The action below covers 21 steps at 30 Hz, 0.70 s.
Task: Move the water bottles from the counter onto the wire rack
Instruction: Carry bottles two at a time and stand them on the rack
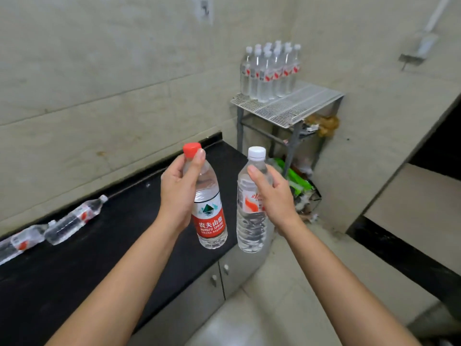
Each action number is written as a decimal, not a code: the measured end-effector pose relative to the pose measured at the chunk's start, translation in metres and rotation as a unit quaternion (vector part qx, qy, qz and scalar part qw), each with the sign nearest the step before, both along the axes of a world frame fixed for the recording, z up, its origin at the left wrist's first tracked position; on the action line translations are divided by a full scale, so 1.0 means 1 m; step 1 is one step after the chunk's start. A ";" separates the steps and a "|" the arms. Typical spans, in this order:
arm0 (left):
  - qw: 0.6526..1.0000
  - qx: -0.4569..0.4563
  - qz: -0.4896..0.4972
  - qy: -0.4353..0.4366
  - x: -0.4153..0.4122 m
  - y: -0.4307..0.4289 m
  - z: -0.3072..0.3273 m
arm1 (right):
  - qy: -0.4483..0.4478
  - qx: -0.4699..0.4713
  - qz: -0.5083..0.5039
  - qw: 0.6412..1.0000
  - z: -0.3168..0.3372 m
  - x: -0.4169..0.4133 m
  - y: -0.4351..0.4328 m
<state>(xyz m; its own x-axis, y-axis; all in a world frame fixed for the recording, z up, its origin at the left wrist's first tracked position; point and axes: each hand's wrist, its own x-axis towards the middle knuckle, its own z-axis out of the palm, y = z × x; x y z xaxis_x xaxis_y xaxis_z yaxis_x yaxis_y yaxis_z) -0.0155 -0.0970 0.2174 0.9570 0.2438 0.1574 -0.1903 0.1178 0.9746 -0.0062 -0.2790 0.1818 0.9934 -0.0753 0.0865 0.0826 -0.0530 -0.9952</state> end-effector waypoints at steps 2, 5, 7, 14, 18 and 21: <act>1.000 -0.009 -0.015 0.002 0.015 -0.031 0.002 | -0.002 0.030 -0.020 0.999 0.004 0.008 -0.033; 0.999 -0.021 -0.039 0.001 0.043 -0.070 0.000 | -0.007 0.064 -0.065 0.996 0.006 0.028 -0.071; 0.998 -0.024 -0.052 -0.002 0.067 -0.094 -0.002 | -0.015 0.069 -0.096 0.993 0.003 0.050 -0.092; 0.992 -0.047 -0.117 -0.024 0.190 -0.169 -0.007 | -0.029 0.053 -0.158 0.986 0.005 0.153 -0.160; 0.988 -0.034 -0.142 -0.052 0.268 -0.204 0.010 | -0.078 0.015 -0.206 0.975 0.027 0.224 -0.196; 0.984 -0.006 -0.160 -0.076 0.320 -0.225 0.026 | -0.108 0.008 -0.234 0.966 0.046 0.269 -0.221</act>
